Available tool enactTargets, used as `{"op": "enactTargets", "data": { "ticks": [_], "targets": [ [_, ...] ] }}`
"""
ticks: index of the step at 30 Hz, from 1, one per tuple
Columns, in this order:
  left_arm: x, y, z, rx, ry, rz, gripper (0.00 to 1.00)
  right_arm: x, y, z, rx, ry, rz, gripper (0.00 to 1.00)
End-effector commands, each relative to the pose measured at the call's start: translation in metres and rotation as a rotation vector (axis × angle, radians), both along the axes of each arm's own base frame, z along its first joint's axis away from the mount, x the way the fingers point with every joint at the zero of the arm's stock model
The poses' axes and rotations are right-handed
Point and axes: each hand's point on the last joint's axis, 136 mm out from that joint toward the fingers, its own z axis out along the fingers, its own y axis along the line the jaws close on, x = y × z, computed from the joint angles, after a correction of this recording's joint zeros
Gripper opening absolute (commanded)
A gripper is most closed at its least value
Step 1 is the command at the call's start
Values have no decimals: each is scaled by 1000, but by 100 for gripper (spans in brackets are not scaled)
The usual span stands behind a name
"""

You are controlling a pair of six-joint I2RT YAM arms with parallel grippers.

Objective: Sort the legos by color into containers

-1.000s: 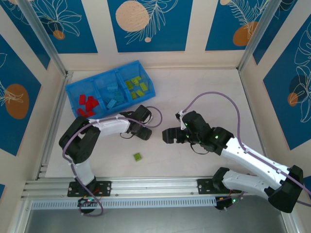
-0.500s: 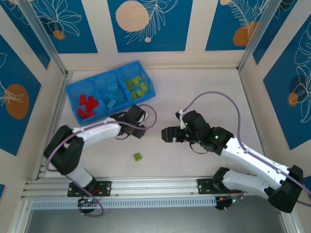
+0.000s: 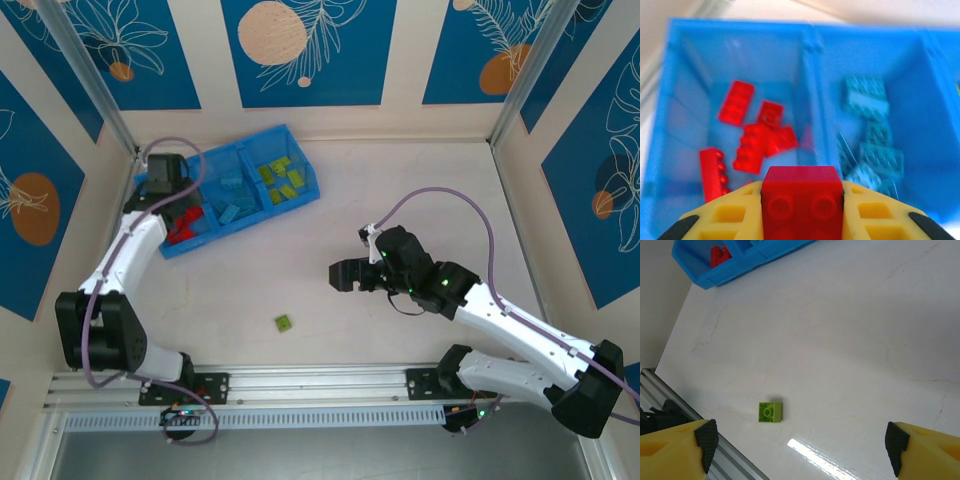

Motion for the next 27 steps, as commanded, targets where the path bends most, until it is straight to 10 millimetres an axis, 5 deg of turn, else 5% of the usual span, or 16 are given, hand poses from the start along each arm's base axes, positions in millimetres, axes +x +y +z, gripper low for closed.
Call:
{"op": "enactTargets", "data": {
  "ticks": [1,7,13,16,20,27],
  "targets": [
    [5,44,-24,-82,67,235,25,-4,6,-3,12,15,40,89],
    [14,64,-38,-112,119,333,33,-2,12,-8,6,38,56,89],
    [5,50,-27,-152,119,263,53,-5,20,-13,30,54,81,89],
    [-1,32,-15,-217,54,189,87,-4,27,-14,23,50,97,89],
    [-21,-3,10,-262,14,51,88,-5,40,-26,-23,63,119,88],
    [-84,-85,54,-211,-65,-240,86,-11,85,-64,-207,70,208,87]
  ]
}}
